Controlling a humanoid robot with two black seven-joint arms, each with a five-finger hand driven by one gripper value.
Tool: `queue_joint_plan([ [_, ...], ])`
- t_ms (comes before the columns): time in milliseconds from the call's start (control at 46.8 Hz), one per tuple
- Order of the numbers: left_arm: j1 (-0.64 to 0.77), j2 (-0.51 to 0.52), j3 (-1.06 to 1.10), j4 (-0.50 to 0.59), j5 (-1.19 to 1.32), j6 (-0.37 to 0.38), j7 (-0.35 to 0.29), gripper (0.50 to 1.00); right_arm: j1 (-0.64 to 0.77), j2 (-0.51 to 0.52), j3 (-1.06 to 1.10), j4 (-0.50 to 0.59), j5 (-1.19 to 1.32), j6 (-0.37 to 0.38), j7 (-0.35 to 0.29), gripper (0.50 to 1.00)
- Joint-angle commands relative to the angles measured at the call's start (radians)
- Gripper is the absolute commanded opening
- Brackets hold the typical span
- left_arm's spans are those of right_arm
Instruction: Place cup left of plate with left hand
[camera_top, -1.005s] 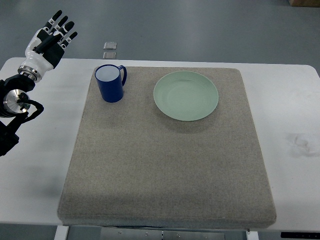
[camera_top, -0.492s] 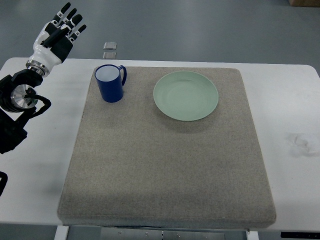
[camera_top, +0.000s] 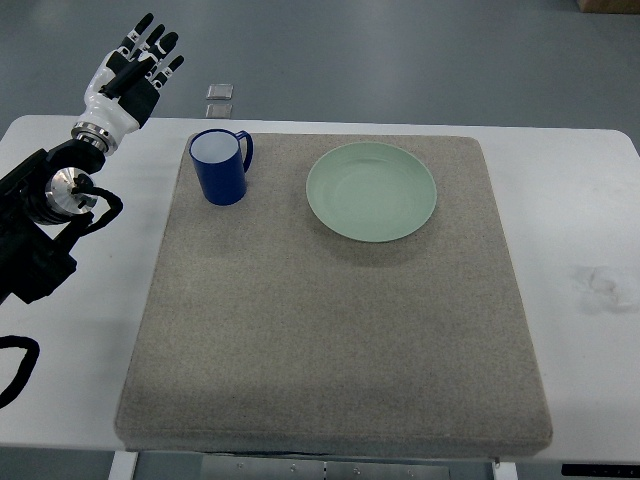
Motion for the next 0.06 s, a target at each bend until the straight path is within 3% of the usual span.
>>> queue_joint_plan([
  [0, -0.005, -0.002, 0.0, 0.0, 0.0, 0.012, -0.003, 0.994, 0.0, 0.0, 0.002, 0.0, 0.004, 0.0, 0.0, 0.932],
  [43, -0.005, -0.009, 0.0, 0.0, 0.0, 0.018, -0.003, 0.994, 0.0, 0.0, 0.002, 0.002, 0.001, 0.003, -0.005, 0.932],
])
